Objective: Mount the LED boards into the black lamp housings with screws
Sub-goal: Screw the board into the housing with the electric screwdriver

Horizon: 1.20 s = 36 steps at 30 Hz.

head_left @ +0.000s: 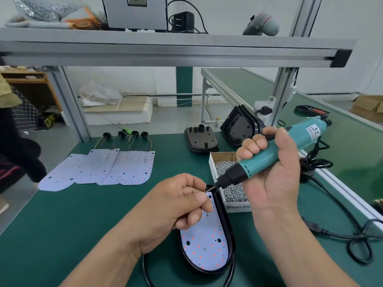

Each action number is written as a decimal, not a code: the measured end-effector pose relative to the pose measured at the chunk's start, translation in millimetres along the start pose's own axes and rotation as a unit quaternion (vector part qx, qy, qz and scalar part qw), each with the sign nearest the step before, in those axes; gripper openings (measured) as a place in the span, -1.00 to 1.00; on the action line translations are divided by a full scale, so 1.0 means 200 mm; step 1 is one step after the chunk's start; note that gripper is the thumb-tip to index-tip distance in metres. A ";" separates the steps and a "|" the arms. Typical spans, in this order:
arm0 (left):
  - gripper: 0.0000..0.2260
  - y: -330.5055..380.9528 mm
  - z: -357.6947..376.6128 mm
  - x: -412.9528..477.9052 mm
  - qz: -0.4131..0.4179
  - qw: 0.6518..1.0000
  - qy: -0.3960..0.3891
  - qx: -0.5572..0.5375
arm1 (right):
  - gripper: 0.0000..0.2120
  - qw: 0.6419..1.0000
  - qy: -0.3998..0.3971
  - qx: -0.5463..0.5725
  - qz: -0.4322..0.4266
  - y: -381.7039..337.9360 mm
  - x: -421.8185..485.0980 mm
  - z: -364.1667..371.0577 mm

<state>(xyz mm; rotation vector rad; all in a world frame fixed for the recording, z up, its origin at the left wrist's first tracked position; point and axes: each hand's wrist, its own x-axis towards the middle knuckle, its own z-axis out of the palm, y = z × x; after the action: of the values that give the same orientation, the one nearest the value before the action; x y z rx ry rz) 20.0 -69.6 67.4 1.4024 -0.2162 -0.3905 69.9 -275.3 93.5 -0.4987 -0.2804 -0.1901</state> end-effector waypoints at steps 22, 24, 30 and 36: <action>-0.76 -0.01 -0.01 0.01 0.013 1.000 -0.011 -0.007 | -0.90 1.000 -0.007 -0.001 0.003 0.01 -0.01 0.01; -0.77 -0.01 -0.01 0.01 0.015 1.000 -0.010 0.002 | -0.91 1.000 -0.006 -0.001 0.010 0.01 -0.01 0.01; -0.76 -0.02 -0.01 0.01 0.016 0.999 -0.008 0.027 | -0.91 1.000 -0.009 -0.005 0.018 0.00 -0.01 0.01; -0.77 -0.01 0.01 0.00 0.025 0.998 -0.001 0.053 | -0.89 0.999 -0.025 -0.018 0.017 0.00 -0.01 0.01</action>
<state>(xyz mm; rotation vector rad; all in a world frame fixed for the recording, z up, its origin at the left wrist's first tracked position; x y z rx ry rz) 20.0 -71.2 65.1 1.4982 -0.2757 -0.3435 68.2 -273.7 93.4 -0.5440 -0.3181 -0.1498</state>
